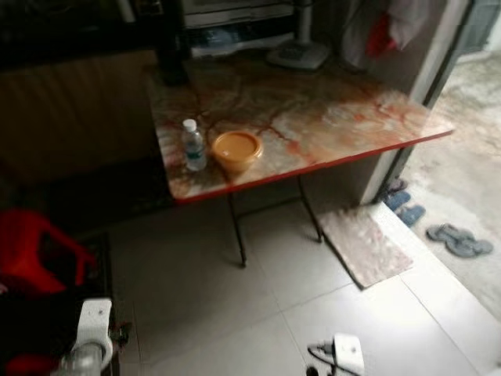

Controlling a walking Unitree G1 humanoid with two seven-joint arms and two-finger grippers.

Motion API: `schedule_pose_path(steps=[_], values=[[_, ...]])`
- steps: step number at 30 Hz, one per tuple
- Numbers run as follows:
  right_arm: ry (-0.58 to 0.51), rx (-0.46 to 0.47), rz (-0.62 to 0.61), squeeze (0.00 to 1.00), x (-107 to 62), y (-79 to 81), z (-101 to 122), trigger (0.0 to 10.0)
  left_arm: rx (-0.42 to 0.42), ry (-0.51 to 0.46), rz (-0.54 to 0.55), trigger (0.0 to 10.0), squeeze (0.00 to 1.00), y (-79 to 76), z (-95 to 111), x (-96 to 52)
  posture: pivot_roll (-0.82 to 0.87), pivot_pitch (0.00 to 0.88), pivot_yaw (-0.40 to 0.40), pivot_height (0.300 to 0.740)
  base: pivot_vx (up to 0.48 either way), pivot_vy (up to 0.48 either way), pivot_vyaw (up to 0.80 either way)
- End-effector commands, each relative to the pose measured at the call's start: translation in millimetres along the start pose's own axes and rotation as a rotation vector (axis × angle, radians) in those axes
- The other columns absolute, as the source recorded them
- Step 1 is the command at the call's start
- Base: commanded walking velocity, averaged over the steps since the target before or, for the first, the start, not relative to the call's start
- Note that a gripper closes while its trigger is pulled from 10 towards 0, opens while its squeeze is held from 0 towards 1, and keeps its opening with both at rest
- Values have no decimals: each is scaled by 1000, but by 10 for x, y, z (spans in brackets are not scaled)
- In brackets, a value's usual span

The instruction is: Restocking fridge

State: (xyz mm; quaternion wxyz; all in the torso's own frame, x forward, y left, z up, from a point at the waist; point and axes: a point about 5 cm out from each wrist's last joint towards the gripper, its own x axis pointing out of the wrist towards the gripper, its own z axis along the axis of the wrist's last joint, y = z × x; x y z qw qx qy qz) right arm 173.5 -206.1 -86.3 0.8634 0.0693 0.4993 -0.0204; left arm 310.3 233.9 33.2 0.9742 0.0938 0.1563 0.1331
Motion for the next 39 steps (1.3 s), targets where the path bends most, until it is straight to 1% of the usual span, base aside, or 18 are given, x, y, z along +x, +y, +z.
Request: schedule_pose_path(steps=[1,2,4,5,6,7,8,9,10,11,12,13,15,19,24,26,31,39], values=[[32,25,-29,0,-31,-93,-129,10000,16,-142,-6,10000,0,-38,247,38,70,0,-3,740,0,0,0],[32,28,-32,0,-32,-97,-132,10000,30,-239,-15,10000,0,-53,449,69,74,0,-5,740,0,0,0],[33,24,-34,0,-33,-102,-133,10000,30,-337,-28,10000,0,-78,663,89,74,0,-5,740,0,0,0],[34,23,-35,0,-34,-104,-136,10000,10,-383,-50,10000,0,-104,775,94,72,0,-6,740,0,0,0],[35,22,-36,0,-35,-106,-140,10000,-15,-470,-111,10000,0,-188,998,96,73,0,-7,740,0,0,0],[35,21,-36,0,-35,-107,-141,10000,-20,-494,-130,10000,0,-216,1059,92,73,0,-7,740,0,0,0],[35,21,-36,0,-35,-107,-141,10000,-20,-494,-130,10000,0,-216,1059,92,73,0,-7,740,0,0,0],[35,20,-35,0,-36,-106,-143,10000,-35,-541,-168,10000,0,-284,1178,77,71,0,-7,740,0,0,0],[35,19,-34,0,-36,-106,-144,10000,-43,-565,-190,10000,0,-320,1238,67,71,0,-7,740,0,0,0],[35,19,-34,0,-36,-106,-144,10000,-43,-565,-190,10000,0,-320,1238,67,71,0,-7,740,0,0,0],[35,17,-33,0,-37,-105,-150,10000,-77,-648,-242,10000,0,-462,1446,9,68,0,-4,740,0,0,0],[35,17,-32,0,-37,-105,-153,10000,-87,-670,-255,10000,0,-508,1502,-12,68,0,-4,740,0,0,0],[35,15,-32,0,-38,-105,-158,10000,-108,-691,-273,10000,0,-571,1564,-41,67,0,-2,740,0,0,0],[37,15,-32,0,-39,-103,-171,10000,-129,-711,-290,10000,0,-616,1603,-72,67,0,-3,740,0,0,0],[38,12,-34,0,-39,-102,-174,10000,-132,-711,-260,10000,0,-545,1628,-47,67,0,-2,740,0,0,0],[35,14,-35,0,-37,-100,-165,10000,-136,-722,-243,10000,0,-476,1688,-23,65,0,1,740,276,0,0],[31,18,-36,0,-36,-105,-147,10000,-135,-741,-238,10000,0,-421,1789,-27,72,0,-3,740,317,0,0],[27,28,-34,0,-33,-100,-133,10000,-132,-726,-225,10000,0,-375,1804,-1,78,0,-2,740,332,0,0]])
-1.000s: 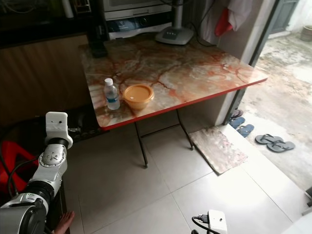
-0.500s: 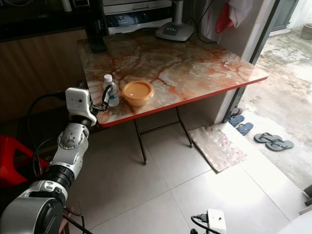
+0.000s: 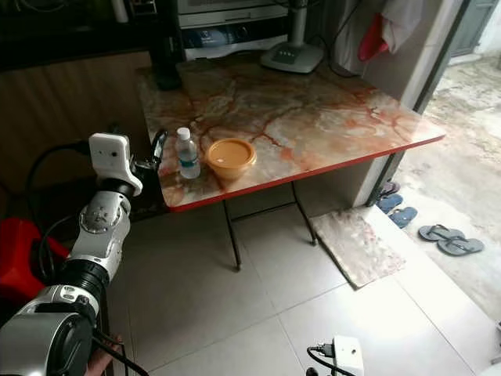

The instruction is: Restocking fridge

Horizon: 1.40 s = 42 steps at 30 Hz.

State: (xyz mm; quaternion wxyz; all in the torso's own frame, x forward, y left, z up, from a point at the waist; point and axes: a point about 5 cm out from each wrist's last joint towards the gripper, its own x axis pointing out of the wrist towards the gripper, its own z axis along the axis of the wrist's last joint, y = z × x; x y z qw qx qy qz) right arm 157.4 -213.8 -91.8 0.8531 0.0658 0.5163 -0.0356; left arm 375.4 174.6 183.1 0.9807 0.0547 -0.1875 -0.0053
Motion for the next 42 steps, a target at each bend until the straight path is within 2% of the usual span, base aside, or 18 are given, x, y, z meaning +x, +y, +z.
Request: schedule_pose_path(steps=[1,14,18,22,24,25,26,27,28,29,32,33,34,36,38,39,40,42], values=[[-10,20,0,0,2,1,23,10000,1,-24,-4,10000,0,-4,93,73,77,0,-1,740,334,0,0],[-1,12,5,0,1,3,15,10000,-11,-27,-10,10000,0,-13,124,92,82,0,-1,740,334,0,0],[9,3,8,0,-1,17,-47,10000,4,-93,-43,10000,0,-45,263,103,70,0,21,740,67,0,0],[24,-4,8,0,-6,26,-114,10000,18,-90,-79,10000,0,-102,298,80,67,0,25,740,0,0,0],[33,-4,6,0,-10,26,-155,10000,-2,-114,-90,10000,0,-124,377,80,81,0,22,740,0,0,0],[40,2,3,0,-13,24,-184,10000,27,-151,-100,10000,0,-124,480,105,105,0,16,740,0,0,0],[40,2,3,0,-13,24,-184,10000,27,-151,-100,10000,0,-124,480,105,105,0,16,740,0,0,0],[59,10,-2,0,-21,20,-251,10000,69,-197,-91,10000,0,-83,645,148,125,0,4,740,0,0,0],[68,9,-3,0,-26,19,-283,10000,79,-190,-65,10000,0,-23,726,197,132,0,1,740,0,0,0],[80,2,-4,0,-33,19,-333,10000,88,-152,-39,10000,0,64,822,254,140,0,-2,740,0,0,0],[88,-6,-2,0,-41,19,-378,10000,100,-98,-29,10000,0,127,924,297,146,0,-6,740,0,0,0],[94,-7,-2,0,-48,18,-417,10000,67,-59,-15,10000,0,162,995,304,158,0,-9,740,0,0,0],[97,-7,-4,0,-53,16,-442,10000,-19,46,-14,10000,0,161,971,318,166,0,-14,740,0,0,0],[101,-8,-4,0,-58,13,-461,10000,-61,143,-18,10000,0,160,902,307,169,0,-18,740,0,0,0],[108,-13,-5,0,-64,10,-491,10000,-64,237,-8,10000,0,186,817,248,168,0,-21,740,0,0,0],[108,-13,-5,0,-64,10,-491,10000,-64,237,-8,10000,0,186,817,248,168,0,-21,740,0,0,0],[115,-17,-8,0,-73,0,-527,10000,-67,339,-82,10000,0,168,741,155,178,0,-29,740,0,0,0],[119,-20,-11,0,-81,-11,-553,10000,-57,397,-155,10000,0,150,700,91,182,0,-32,740,0,0,0]])
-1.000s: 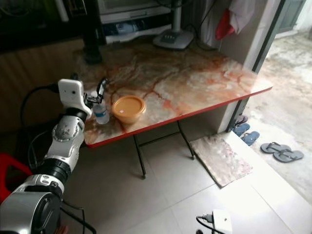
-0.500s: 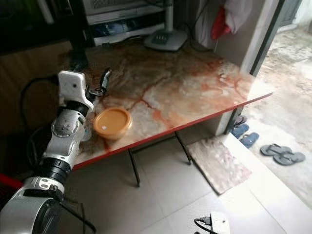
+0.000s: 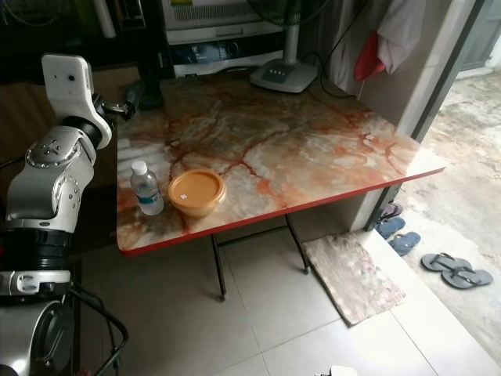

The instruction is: Restocking fridge

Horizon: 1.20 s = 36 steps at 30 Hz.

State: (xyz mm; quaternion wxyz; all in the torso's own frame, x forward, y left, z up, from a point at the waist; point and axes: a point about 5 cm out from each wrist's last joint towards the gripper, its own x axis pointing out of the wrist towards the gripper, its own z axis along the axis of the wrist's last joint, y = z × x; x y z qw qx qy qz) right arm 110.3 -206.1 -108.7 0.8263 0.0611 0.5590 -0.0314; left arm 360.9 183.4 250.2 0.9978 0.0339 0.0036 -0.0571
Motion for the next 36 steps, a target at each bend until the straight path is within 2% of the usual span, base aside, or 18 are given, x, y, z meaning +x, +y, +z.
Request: schedule_pose_path(steps=[1,8,9,10,13,14,15,16,20,25,27,28,29,30,32,34,36], values=[[24,-11,-7,0,-13,-24,-80,10000,43,68,-41,10000,0,22,13,-62,182,0,-32,740,0,0,0],[32,3,-12,0,-28,-49,-152,10000,94,152,-17,10000,0,193,74,-85,159,0,-17,740,0,0,0],[33,6,-13,0,-29,-51,-163,10000,119,161,-21,10000,910,208,83,-88,155,0,-11,740,0,0,0],[34,5,-12,0,-31,-51,-170,10000,127,167,-15,10000,1000,217,82,-80,152,0,-9,740,0,0,0],[36,3,-10,0,-33,-52,-181,10000,125,180,-9,10000,1000,226,80,-77,153,0,-7,740,0,0,0],[37,3,-11,0,-33,-51,-186,10000,98,181,-25,10000,1000,214,86,-72,151,0,-5,740,0,0,0],[40,0,-11,0,-34,-49,-194,10000,50,182,-67,10000,0,182,91,-65,148,0,-4,740,0,0,0],[42,-2,-13,0,-34,-49,-200,10000,4,189,-131,10000,0,129,82,-51,147,0,-5,740,0,0,0],[43,-3,-15,0,-34,-46,-205,10000,-51,198,-181,10000,0,116,59,2,134,0,-1,740,0,0,0],[40,3,-20,0,-35,-52,-202,10000,20,215,-159,10000,0,234,65,58,129,0,3,740,0,0,0],[39,4,-22,0,-35,-56,-200,10000,77,226,-155,10000,0,287,80,74,133,0,3,740,0,0,0],[39,4,-22,0,-36,-59,-198,10000,149,219,-132,10000,0,323,90,84,134,0,6,740,0,0,0],[39,4,-22,0,-36,-59,-198,10000,149,219,-132,10000,0,323,90,84,134,0,6,740,0,0,0],[36,7,-23,0,-36,-62,-196,10000,237,156,-87,10000,0,354,128,104,135,0,6,740,0,0,0],[33,11,-23,0,-37,-65,-195,10000,287,85,-54,10000,0,360,180,115,136,0,6,740,0,0,0],[29,17,-24,0,-37,-67,-191,10000,208,-7,-66,10000,0,268,207,96,134,0,5,740,0,0,0],[29,8,-20,0,-37,-67,-189,10000,166,-102,-53,10000,0,181,191,36,124,0,-6,740,0,0,0]])
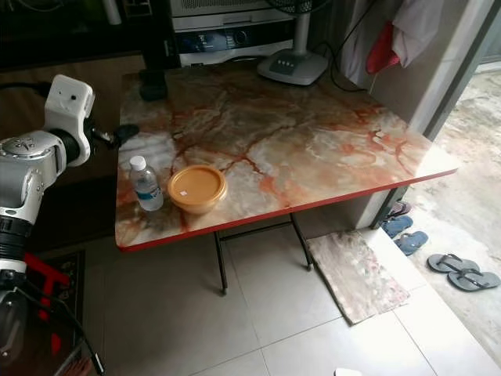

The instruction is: Restocking fridge

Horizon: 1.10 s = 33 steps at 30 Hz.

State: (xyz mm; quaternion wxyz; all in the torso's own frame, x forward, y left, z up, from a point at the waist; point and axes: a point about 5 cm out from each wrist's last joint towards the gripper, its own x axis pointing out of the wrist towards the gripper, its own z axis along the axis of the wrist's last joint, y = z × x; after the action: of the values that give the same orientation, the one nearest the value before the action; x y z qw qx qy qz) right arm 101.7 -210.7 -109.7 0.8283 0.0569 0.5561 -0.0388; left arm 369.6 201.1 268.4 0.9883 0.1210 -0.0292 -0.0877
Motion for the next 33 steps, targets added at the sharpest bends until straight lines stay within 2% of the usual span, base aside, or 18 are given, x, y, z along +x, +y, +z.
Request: schedule_pose_path(steps=[1,4,6,8,10,11,13,14,17,19,22,26,33], values=[[39,2,0,0,-15,-9,-113,10000,-23,-107,57,10000,0,-46,30,-79,125,0,-7,740,0,0,0],[39,2,1,0,-15,-6,-114,10000,-7,-158,87,10000,0,-58,38,-108,126,4,-2,740,0,0,0],[46,-21,5,0,-14,-4,-113,10000,-46,-258,87,10000,0,-104,46,-191,118,15,2,740,0,0,0],[46,-26,7,0,-14,-3,-113,10000,-51,-287,115,10000,0,-86,28,-233,115,21,5,740,0,0,0],[44,-18,7,0,-14,-3,-115,10000,-48,-296,156,10000,0,-47,-30,-288,105,28,9,740,0,0,0],[44,-22,6,0,-15,-6,-116,10000,-15,-278,203,10000,0,-1,-119,-352,103,29,6,740,0,0,0],[46,-26,6,0,-16,-8,-118,10000,-5,-271,214,10000,0,9,-153,-374,103,29,5,740,0,0,0],[48,-18,3,0,-18,-14,-124,10000,-7,-288,244,10000,0,32,-188,-438,105,30,3,740,0,0,0],[48,-16,2,0,-20,-24,-128,10000,-15,-327,243,10000,0,16,-197,-517,110,36,1,740,0,0,0],[45,-18,1,0,-22,-30,-126,10000,20,-344,244,10000,0,-24,-203,-556,114,40,1,740,0,0,0],[42,-12,0,0,-22,-30,-128,10000,110,-348,255,10000,0,-48,-250,-592,109,45,0,740,0,0,0],[40,-16,3,0,-22,-27,-125,10000,86,-341,263,10000,0,-44,-299,-595,105,47,-1,740,0,0,0],[36,-15,4,0,-20,-24,-117,10000,98,-352,265,10000,0,-41,-256,-576,112,46,5,740,307,0,0]])
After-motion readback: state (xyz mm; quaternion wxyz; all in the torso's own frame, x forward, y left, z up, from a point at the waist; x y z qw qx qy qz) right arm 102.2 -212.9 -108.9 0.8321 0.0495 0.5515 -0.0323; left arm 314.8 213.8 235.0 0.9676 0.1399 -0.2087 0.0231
